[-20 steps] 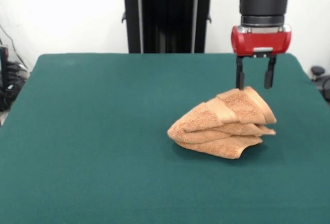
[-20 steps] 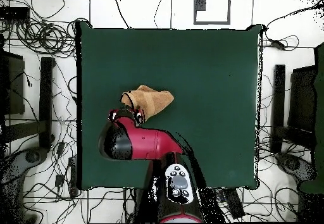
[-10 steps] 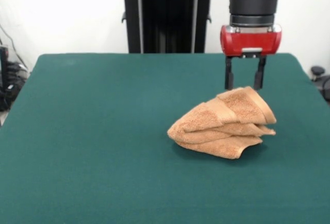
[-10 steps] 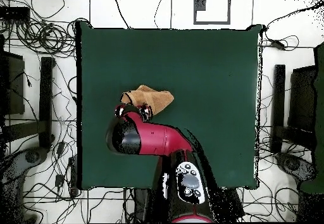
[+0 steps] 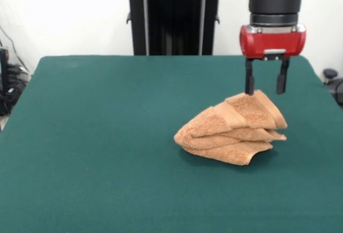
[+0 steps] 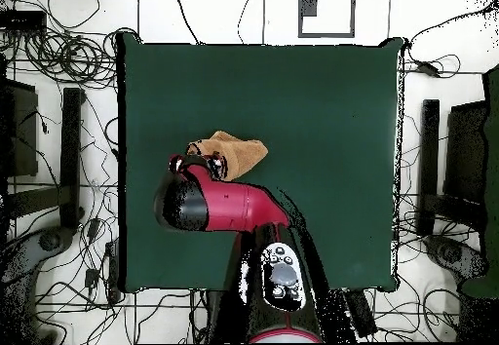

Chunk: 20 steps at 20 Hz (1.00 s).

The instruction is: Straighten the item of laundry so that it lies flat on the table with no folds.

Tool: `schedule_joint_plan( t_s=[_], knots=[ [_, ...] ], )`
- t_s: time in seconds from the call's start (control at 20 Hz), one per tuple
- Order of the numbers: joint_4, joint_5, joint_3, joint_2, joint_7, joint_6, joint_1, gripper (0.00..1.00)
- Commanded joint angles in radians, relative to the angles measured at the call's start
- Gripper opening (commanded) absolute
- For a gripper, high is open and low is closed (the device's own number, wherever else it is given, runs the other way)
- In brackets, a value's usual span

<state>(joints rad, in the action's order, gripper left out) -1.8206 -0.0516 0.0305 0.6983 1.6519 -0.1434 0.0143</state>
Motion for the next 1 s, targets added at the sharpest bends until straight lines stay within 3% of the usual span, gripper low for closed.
schedule_joint_plan(
  t_s=[0.05,0.3,0.55,1.0],
  knots=[
    [0.047,-0.033,0.058,-0.048,0.156,-0.096,-0.039,1.00],
    [0.041,-0.005,0.067,-0.072,0.135,-0.059,-0.025,1.00],
    [0.027,0.046,0.116,-0.122,0.096,0.016,0.040,1.00],
    [0.017,0.056,0.110,-0.126,0.119,0.063,0.023,1.00]
  ],
)
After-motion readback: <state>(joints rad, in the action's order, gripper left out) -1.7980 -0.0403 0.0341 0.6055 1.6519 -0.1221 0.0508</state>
